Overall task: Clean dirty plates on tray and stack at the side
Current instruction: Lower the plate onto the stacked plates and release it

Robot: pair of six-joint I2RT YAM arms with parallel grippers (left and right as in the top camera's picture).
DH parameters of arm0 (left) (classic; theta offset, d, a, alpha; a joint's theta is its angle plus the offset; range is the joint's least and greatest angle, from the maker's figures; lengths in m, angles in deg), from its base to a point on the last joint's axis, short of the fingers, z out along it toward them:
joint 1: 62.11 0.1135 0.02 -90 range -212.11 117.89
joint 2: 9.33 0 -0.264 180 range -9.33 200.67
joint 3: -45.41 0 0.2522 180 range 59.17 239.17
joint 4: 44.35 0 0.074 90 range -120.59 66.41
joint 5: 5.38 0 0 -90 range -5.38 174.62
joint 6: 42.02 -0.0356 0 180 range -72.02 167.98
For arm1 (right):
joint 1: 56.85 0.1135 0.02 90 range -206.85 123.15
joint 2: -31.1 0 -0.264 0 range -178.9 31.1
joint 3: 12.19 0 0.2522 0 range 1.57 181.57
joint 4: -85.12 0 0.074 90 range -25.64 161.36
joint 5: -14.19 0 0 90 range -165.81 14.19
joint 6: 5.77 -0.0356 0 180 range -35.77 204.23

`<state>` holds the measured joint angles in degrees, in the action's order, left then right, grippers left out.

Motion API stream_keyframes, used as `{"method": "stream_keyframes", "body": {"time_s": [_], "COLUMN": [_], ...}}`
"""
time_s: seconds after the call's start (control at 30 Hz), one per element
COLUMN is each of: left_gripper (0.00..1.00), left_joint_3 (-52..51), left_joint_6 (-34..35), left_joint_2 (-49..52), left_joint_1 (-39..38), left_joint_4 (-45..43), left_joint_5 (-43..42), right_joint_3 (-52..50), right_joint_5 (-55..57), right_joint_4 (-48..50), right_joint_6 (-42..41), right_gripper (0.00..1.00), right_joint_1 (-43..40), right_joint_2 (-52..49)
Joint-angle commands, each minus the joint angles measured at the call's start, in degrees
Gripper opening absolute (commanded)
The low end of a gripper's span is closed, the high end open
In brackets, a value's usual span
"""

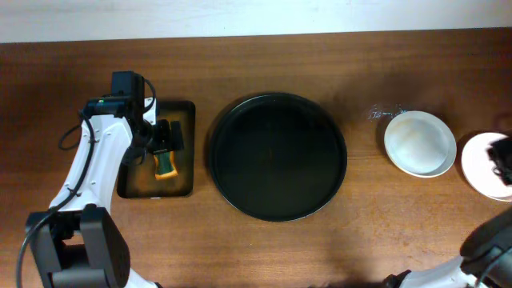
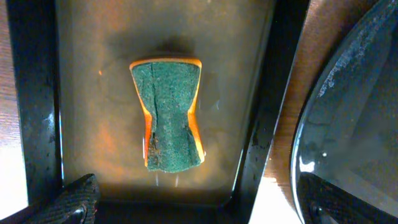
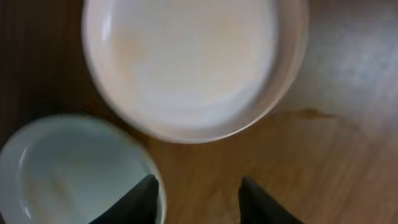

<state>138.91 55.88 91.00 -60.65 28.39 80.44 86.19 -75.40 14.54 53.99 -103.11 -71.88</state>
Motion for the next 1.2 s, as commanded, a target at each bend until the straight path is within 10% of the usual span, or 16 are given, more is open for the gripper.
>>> {"method": "stream_keyframes", "body": {"time_s": [0.0,0.57,0.73,1.17], "left_gripper": [1.0,1.0,1.0,1.0], "left_joint_3": [0.7,0.7,0.7,0.7], "left_joint_6": [-0.7,-0.7,-0.7,-0.7], "left_joint_2": [-1.0,-1.0,-1.0,-1.0], "left_joint_1": [-0.3,-0.3,-0.3,-0.3], "left_joint_4": [0.1,0.3,0.3,0.9], "left_joint_5": [-0.5,-0.5,-0.5,-0.5], "right_joint_3": [-0.5,-18.5,-19.6,-15.2], "right_joint_5": [-3.4,-3.0,-3.0,-16.7], "right_joint_4": [1.0,21.7,22.8,22.1], "right_joint_6": [-2.0,-5.2,-5.2,-1.5], "right_gripper": [0.45,0.49,0.04,0.04], "right_joint_1": [-5.6,-8.9,-8.9,-8.4], "right_joint_2": [-1.1,-6.3,-6.3,9.1]}}
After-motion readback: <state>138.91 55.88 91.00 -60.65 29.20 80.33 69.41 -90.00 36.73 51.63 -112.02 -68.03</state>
